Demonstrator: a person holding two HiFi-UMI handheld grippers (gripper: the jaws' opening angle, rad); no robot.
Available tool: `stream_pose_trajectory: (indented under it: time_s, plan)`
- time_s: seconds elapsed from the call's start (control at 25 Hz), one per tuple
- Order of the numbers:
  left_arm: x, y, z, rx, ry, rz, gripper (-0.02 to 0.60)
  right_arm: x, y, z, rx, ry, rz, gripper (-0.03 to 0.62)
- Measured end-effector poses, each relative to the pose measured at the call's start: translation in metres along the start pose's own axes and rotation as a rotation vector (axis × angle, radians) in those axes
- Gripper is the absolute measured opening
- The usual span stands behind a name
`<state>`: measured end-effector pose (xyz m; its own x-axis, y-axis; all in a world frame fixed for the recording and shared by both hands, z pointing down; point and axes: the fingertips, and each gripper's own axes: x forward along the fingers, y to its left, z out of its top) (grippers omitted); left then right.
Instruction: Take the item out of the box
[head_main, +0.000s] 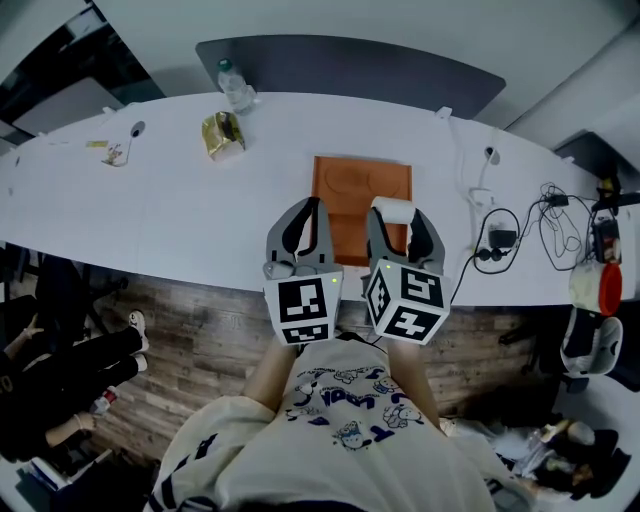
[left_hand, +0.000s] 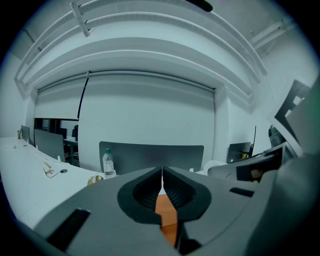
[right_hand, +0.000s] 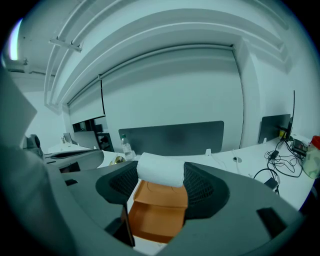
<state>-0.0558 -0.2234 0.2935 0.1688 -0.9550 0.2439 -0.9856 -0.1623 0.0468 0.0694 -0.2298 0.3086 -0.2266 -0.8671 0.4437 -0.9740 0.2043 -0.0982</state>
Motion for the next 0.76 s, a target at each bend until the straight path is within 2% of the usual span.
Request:
stream_pose_trajectory:
  time_s: [0.76]
  plan:
    - [-0.0041, 0.0044, -0.0001, -0.006, -0.003, 0.011, 0.021, -0.0033, 0.0067, 0.0028, -0.015, -0.008, 0.015, 0.287]
